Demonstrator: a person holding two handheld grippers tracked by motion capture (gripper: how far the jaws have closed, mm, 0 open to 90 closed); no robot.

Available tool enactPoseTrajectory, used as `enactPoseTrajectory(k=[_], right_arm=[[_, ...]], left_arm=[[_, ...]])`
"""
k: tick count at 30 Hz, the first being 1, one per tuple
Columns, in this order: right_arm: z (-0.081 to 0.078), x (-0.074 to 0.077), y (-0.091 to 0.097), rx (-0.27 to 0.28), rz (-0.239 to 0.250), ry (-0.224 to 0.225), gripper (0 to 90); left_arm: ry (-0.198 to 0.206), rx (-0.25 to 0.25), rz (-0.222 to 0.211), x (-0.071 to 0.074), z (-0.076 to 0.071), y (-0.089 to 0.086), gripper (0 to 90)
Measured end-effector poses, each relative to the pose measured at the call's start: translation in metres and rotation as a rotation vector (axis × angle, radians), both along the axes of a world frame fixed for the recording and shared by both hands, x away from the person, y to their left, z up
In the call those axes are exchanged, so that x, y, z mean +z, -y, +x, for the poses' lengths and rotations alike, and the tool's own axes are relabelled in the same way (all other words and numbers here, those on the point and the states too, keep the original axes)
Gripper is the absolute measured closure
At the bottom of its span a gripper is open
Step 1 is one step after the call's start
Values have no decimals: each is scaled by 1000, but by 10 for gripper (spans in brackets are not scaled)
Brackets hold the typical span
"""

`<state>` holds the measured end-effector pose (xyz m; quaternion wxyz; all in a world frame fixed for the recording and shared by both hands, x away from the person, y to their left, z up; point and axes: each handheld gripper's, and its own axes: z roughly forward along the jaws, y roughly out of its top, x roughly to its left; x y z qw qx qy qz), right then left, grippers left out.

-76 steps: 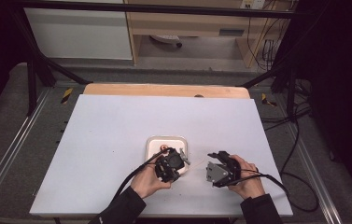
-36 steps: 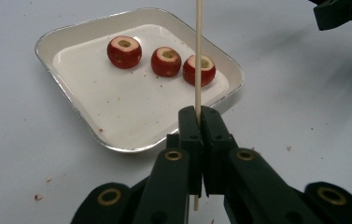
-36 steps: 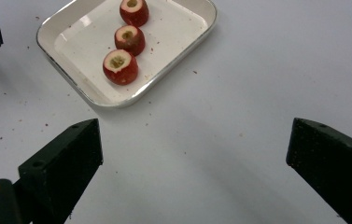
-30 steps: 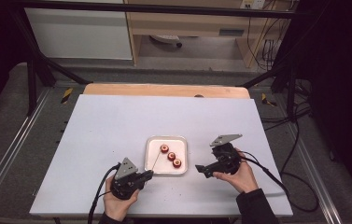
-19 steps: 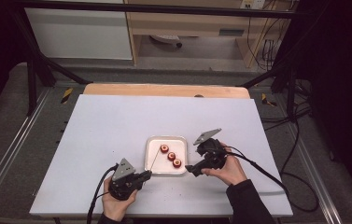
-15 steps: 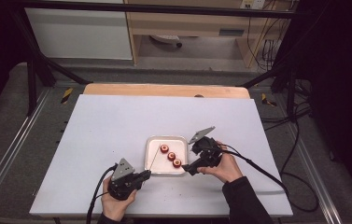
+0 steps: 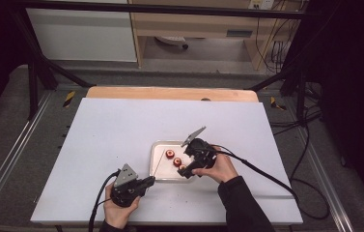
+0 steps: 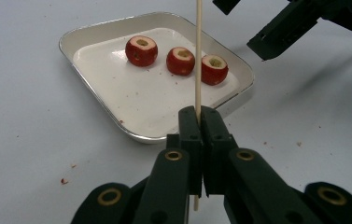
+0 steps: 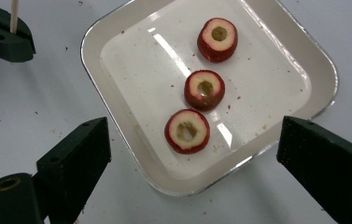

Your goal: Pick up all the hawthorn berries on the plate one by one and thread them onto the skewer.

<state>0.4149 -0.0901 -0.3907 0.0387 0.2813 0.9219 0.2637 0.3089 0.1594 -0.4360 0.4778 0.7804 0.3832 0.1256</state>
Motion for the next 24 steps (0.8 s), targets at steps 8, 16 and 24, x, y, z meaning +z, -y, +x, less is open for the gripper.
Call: enactPoseTrajectory(k=[8,16,24], right_arm=[[11,-6,-18,56,-56,-29,207],[16,-12,-22,103,-123,-69,382],[19,-19,-23,137,-173,-99,474]], left_arm=[[-7,-3,13,-3,1,-1,883],[-9,-8,17,-4,1,-1,883],[-14,-14,25,-5,1,0,883]])
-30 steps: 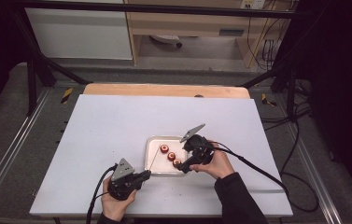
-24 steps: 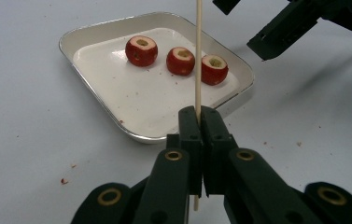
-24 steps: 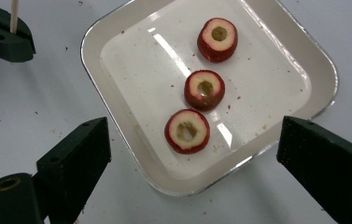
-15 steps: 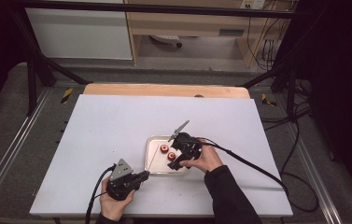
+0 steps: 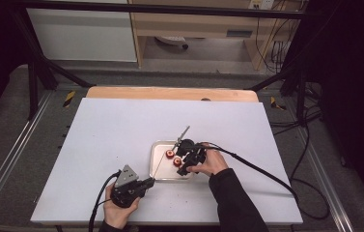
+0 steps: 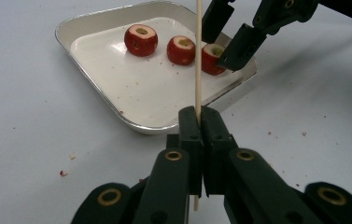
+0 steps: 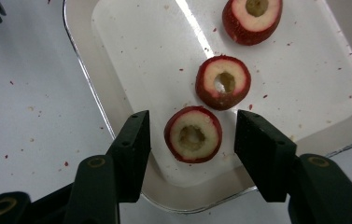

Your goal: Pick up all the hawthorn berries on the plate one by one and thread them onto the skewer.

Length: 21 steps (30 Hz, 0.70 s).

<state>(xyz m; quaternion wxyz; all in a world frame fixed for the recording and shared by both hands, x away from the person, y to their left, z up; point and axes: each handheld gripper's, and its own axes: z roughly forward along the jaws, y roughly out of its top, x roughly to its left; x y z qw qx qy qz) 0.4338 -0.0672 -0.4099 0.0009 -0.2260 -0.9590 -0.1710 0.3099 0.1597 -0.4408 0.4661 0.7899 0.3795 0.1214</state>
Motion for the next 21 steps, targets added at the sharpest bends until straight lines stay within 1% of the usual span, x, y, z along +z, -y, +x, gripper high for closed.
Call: enactPoseTrajectory(k=[4,7,11,13,15,18,21], right_arm=[[1,-4,-1,13,-22,-3,509],[1,-5,-1,17,-23,-1,553],[2,-7,-2,15,-25,-7,563],[2,-8,-2,13,-29,-4,590],[2,-8,-2,8,-27,-1,594],[2,-7,-3,-17,-14,-3,597],[2,0,0,-72,30,-3,597]], left_arm=[[0,3,1,0,0,-1,883],[0,2,1,0,0,-2,883],[0,2,3,0,0,-2,883],[-3,0,3,-1,0,-1,883],[-3,-1,4,-1,0,-2,882],[-2,0,0,-1,0,-2,883],[1,5,-10,-1,-1,-2,883]])
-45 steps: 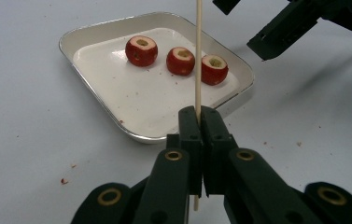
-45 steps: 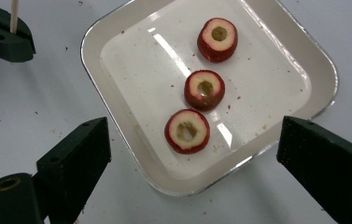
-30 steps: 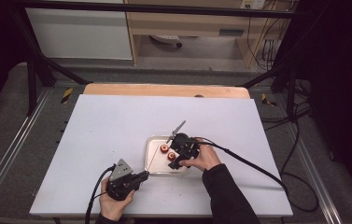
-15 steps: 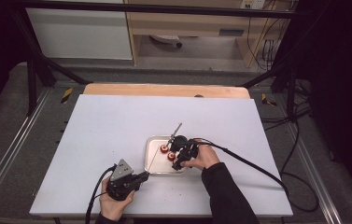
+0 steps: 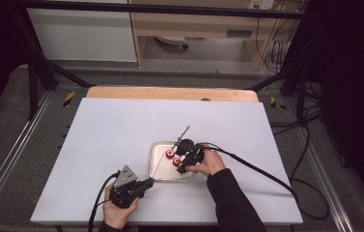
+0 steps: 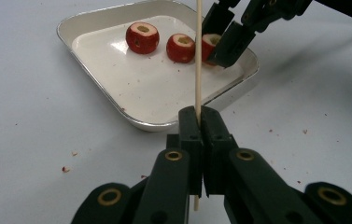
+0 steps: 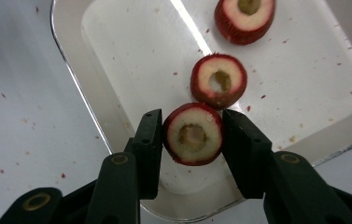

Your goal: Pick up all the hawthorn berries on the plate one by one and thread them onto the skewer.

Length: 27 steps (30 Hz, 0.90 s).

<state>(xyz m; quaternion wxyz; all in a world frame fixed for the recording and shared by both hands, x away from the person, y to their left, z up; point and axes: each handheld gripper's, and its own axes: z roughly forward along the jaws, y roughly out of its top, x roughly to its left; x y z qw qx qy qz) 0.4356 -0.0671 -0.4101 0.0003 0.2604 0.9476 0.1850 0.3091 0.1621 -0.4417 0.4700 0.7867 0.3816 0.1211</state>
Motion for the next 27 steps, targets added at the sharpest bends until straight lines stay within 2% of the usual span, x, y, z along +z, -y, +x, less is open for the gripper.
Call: enactPoseTrajectory(k=[3,7,12,13,14,15,16,17,18,24,27], right_arm=[[-1,10,5,-65,53,9,597],[-3,25,17,-181,161,19,598],[-6,36,39,-351,335,27,598],[-8,37,47,-400,415,32,599],[-9,37,51,-425,453,32,599],[-9,37,51,-425,453,32,599],[-11,38,54,-444,487,34,599],[-13,38,59,-486,552,37,599],[-13,38,59,-486,552,37,599],[-22,35,63,-576,756,63,599],[-26,31,60,-605,844,74,599]], left_arm=[[2,6,-9,1,-1,0,882],[7,14,-26,1,-2,1,883],[18,21,-42,2,-4,4,882],[20,22,-44,2,-4,6,882],[25,21,-40,2,-4,7,882],[28,25,-41,2,-5,9,882],[30,28,-43,2,-6,12,882],[34,30,-43,1,-6,14,883],[38,32,-46,1,-7,16,883],[50,65,-80,0,-11,35,882],[37,85,-89,0,-12,44,882]])
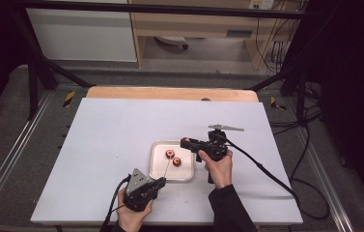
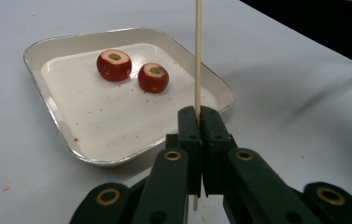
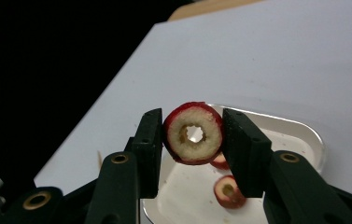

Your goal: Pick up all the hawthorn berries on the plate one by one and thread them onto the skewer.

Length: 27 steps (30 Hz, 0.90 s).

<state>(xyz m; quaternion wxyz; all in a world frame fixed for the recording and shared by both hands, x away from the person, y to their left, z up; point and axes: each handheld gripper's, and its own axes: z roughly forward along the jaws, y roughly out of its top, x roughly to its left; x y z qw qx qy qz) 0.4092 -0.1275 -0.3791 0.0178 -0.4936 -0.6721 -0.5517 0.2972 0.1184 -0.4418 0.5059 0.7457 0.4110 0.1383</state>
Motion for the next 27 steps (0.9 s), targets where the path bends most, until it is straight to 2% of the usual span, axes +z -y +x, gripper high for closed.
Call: enactPoseTrajectory(k=[5,7,9,17,19,23,27], right_arm=[[-4,-4,-5,-45,103,28,599],[-5,-5,-7,-57,131,33,599],[-5,-7,-10,-68,162,46,600],[-7,-11,-14,-81,194,100,600],[-7,-11,-14,-78,194,120,600],[-7,-11,-13,-66,187,130,600],[-8,-11,-13,-52,179,138,601]], left_arm=[[-32,44,-26,0,1,9,883],[-47,51,-35,0,1,13,883],[-73,63,-61,-1,3,16,882],[-151,77,-158,-2,6,24,883],[-164,73,-162,-2,7,25,882],[-180,66,-159,-2,9,26,883],[-176,62,-150,1,9,27,883]])
